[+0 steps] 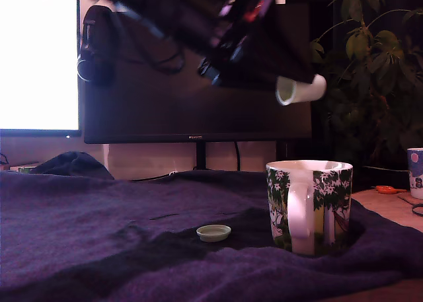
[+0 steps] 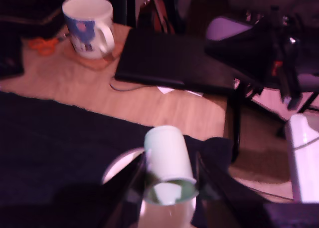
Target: Pick up the coffee capsules on the table and drop them inside the coffee cup
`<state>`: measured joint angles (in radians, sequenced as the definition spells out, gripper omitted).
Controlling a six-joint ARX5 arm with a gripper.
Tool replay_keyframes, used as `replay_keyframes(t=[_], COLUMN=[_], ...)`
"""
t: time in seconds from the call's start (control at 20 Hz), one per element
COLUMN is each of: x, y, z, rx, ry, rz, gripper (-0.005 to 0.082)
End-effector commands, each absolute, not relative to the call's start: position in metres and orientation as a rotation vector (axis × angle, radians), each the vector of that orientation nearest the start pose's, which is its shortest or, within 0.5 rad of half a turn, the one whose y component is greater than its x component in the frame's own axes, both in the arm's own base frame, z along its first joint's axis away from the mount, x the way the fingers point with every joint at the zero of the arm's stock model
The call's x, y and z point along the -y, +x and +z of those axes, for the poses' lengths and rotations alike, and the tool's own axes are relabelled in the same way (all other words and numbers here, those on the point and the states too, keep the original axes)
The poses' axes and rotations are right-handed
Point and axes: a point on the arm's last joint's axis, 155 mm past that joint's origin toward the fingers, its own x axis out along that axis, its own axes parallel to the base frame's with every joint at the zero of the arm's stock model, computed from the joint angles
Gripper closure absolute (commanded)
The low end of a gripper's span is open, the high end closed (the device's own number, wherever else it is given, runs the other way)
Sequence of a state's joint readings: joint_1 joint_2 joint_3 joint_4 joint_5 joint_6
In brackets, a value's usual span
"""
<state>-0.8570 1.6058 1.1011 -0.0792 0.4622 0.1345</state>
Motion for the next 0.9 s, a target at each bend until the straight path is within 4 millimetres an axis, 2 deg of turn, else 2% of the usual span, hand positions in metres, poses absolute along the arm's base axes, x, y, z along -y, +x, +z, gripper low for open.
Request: replay_keyframes(t=[0.0,0.4,0.75,0.85], x=[0.411,0.41,0.41,0.41], y=[0.242,0.251,0.25,0.25], z=[0.153,0.114,0.113,0.112], rx=[-0.593,-0.757,-0.762,-0.762], ry=[0.269,0.356,0.358,0.36], rz=[-1.33,-1.275,-1.275,-1.272], gripper=[0.0626,0.0624,0.0621,0.0574])
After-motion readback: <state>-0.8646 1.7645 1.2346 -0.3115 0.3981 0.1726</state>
